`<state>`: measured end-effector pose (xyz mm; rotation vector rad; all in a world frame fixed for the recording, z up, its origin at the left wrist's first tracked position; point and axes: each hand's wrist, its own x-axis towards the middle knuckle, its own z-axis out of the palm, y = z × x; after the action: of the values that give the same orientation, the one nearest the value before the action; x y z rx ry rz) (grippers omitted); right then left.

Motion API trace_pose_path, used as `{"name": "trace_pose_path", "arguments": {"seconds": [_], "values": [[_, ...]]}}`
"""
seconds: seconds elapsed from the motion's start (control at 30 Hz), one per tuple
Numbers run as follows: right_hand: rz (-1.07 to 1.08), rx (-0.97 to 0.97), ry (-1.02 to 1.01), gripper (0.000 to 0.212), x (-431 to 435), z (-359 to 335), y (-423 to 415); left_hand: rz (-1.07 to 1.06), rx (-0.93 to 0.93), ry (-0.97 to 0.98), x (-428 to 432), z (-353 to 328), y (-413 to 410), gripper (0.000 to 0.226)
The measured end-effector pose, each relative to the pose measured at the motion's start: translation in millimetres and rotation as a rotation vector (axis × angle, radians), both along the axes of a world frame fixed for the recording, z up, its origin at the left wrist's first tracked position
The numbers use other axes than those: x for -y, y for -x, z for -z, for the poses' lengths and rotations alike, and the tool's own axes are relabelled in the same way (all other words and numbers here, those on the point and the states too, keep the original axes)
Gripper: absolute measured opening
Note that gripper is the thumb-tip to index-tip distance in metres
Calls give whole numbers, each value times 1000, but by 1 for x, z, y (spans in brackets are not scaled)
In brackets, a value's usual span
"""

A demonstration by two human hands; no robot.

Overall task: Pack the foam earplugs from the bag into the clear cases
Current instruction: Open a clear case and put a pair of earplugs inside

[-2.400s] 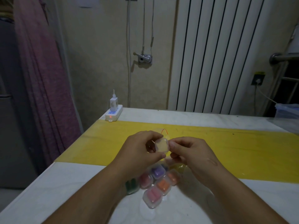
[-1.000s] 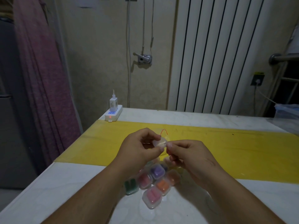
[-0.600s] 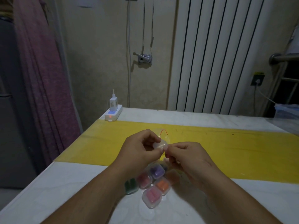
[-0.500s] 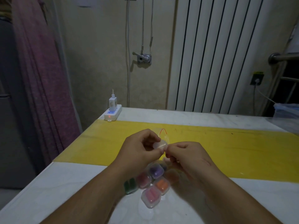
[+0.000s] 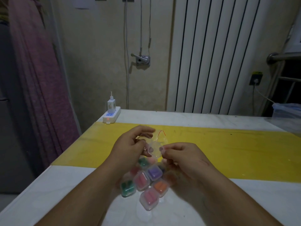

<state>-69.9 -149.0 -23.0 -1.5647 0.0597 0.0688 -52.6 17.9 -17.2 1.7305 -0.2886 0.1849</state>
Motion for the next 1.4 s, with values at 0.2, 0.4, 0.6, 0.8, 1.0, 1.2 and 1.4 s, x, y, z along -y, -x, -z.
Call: {"name": "trace_pose_path", "arguments": {"seconds": [0.2, 0.4, 0.6, 0.8, 1.0, 1.2, 1.4], "values": [[61, 123, 30, 9, 5, -1, -6, 30, -53, -163, 2, 2, 5, 36], [108, 312, 33, 6, 4, -4, -5, -41, 2, -208, 5, 1, 3, 37], [123, 441, 328, 16, -6, -1, 1, -41, 23, -230, 7, 2, 5, 35], [170, 540, 554, 9, -5, 7, -3, -19, 19, -139, 7, 1, 5, 36], [245, 621, 730, 12, -4, 11, -8, -4, -12, -54, 7, 0, 6, 36], [222, 570, 653, 4, -4, 11, -11, -4, -11, -68, 7, 2, 5, 36], [150, 318, 170, 34, -4, 14, -13, -7, 5, -106, 10, 3, 6, 40]]}}
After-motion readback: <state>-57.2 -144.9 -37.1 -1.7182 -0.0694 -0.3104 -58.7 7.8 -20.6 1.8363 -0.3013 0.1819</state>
